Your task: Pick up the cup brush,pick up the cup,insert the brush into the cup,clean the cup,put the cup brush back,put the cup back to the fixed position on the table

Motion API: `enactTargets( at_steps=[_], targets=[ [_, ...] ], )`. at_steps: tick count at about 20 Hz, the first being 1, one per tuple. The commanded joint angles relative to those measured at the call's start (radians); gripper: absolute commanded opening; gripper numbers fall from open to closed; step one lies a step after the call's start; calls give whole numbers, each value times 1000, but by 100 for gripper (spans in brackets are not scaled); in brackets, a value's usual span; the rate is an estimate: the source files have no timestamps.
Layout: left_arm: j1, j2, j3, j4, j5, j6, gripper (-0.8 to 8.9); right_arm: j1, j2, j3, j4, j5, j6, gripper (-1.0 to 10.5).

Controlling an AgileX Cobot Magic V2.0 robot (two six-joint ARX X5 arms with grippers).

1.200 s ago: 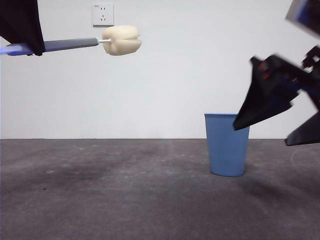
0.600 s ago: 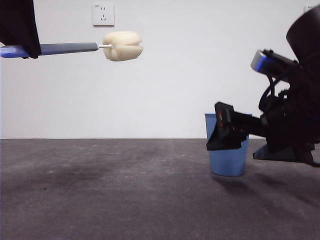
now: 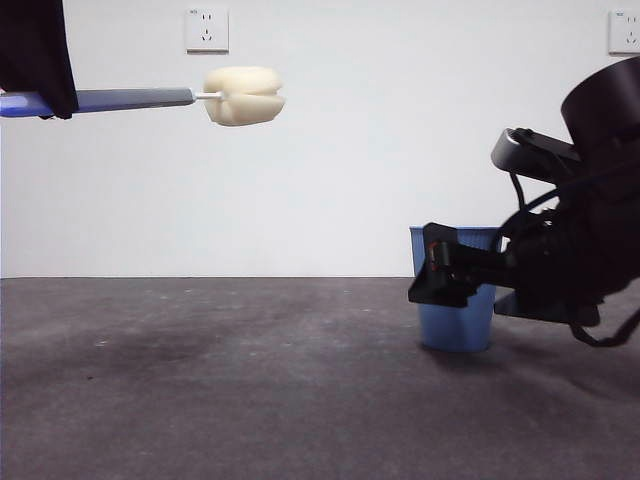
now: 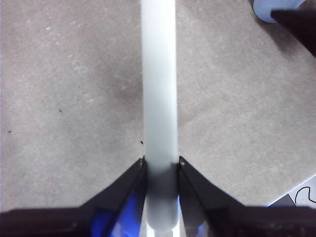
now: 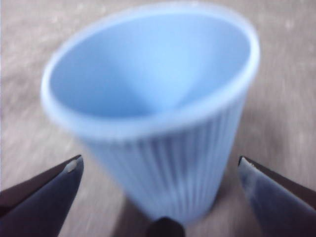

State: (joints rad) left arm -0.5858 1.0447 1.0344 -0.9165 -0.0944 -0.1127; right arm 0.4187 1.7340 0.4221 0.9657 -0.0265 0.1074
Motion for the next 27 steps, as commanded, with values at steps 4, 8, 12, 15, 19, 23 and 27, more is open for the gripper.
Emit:
enactTargets(
  at_steps=[4, 8, 12, 15, 19, 23, 27],
  targets=[
    [-4, 0, 3, 2, 0, 2, -9, -1, 48, 53, 17, 0, -15, 523],
    [-4, 0, 3, 2, 0, 2, -9, -6, 62, 61, 22, 7, -12, 350],
    [-4, 0, 3, 1, -1, 2, -9, -7, 62, 61, 44, 7, -13, 160],
    [-4, 0, 3, -8, -2, 10, -9, -7, 61, 61, 44, 6, -24, -3],
    [-3, 0, 3, -30, -7, 77, -9, 2, 14, 61, -28, -1, -32, -16],
    [-1, 0, 3, -45, -8, 198, -9, 39, -202, 76, -344, 7, -166, -17],
    [-1, 0, 3, -54, -7, 325, -9, 94, -408, 204, -848, 34, -315, -17]
  ],
)
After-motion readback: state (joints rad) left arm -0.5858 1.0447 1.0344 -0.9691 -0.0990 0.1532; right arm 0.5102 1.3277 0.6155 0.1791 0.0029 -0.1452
